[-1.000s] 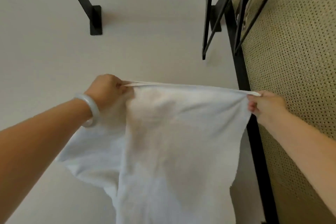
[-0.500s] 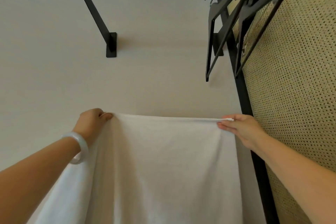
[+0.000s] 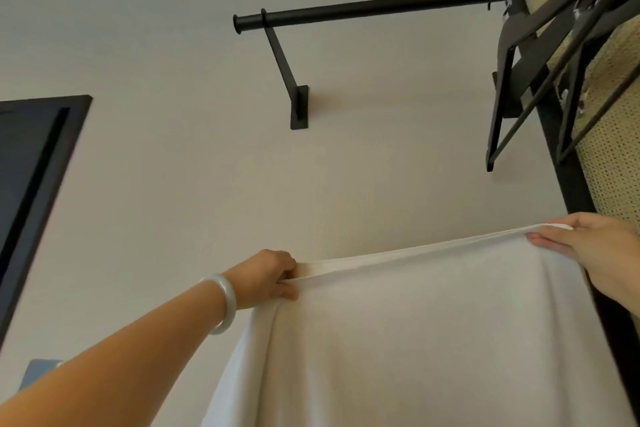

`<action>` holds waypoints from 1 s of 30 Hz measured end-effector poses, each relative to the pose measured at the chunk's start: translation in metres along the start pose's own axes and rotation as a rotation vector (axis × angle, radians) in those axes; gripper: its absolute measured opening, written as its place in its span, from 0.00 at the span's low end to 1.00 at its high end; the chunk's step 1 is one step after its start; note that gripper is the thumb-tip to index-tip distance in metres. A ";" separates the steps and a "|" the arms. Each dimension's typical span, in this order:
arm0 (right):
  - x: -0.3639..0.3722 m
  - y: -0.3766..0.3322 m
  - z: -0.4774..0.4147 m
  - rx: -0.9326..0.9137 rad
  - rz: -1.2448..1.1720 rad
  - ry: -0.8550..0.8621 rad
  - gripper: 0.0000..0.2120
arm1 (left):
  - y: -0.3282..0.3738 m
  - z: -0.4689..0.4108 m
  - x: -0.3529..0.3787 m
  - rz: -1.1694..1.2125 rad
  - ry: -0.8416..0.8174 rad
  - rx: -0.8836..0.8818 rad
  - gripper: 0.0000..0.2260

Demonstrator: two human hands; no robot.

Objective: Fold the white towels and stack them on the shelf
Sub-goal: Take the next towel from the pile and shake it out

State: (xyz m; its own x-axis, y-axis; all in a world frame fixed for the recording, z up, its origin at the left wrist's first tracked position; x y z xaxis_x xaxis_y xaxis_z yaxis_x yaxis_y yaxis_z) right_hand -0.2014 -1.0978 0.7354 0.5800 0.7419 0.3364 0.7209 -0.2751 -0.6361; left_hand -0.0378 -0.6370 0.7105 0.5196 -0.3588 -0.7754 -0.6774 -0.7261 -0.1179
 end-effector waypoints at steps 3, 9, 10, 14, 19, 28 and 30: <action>0.002 -0.026 -0.005 -0.064 -0.033 0.020 0.04 | 0.009 0.002 -0.022 0.014 0.173 0.063 0.10; -0.005 -0.030 0.013 -0.060 0.036 0.021 0.06 | 0.005 0.016 0.054 -0.060 -0.044 -0.070 0.07; -0.007 -0.025 0.016 -0.047 0.056 0.021 0.07 | 0.004 0.016 0.056 -0.062 -0.032 -0.096 0.07; -0.021 -0.026 0.016 -0.067 0.014 0.088 0.04 | 0.001 -0.005 -0.014 0.006 0.298 -0.174 0.11; -0.047 -0.017 0.012 -0.029 0.062 0.162 0.06 | 0.005 -0.031 -0.053 0.217 0.307 -0.197 0.10; -0.038 -0.030 0.014 -0.038 0.072 0.091 0.03 | -0.005 -0.020 -0.079 0.208 0.402 -0.150 0.14; -0.033 -0.056 0.006 -0.096 -0.002 0.098 0.03 | -0.015 -0.023 -0.109 0.228 0.501 -0.104 0.13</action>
State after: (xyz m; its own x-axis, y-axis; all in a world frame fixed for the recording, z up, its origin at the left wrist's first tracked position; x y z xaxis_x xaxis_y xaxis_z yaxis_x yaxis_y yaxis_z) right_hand -0.2630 -1.1029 0.7552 0.6097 0.6803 0.4068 0.7522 -0.3346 -0.5677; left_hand -0.0719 -0.6004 0.8112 0.5674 -0.7297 -0.3816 -0.7595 -0.6428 0.0997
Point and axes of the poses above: each hand's wrist, its own z-axis away from the middle knuckle, its own x-axis out of the palm, y = z × x, the point moved 10 cm from there along -z, towards the middle knuckle, and after that the axes turned 2 degrees about -x, right-handed, at the moved point
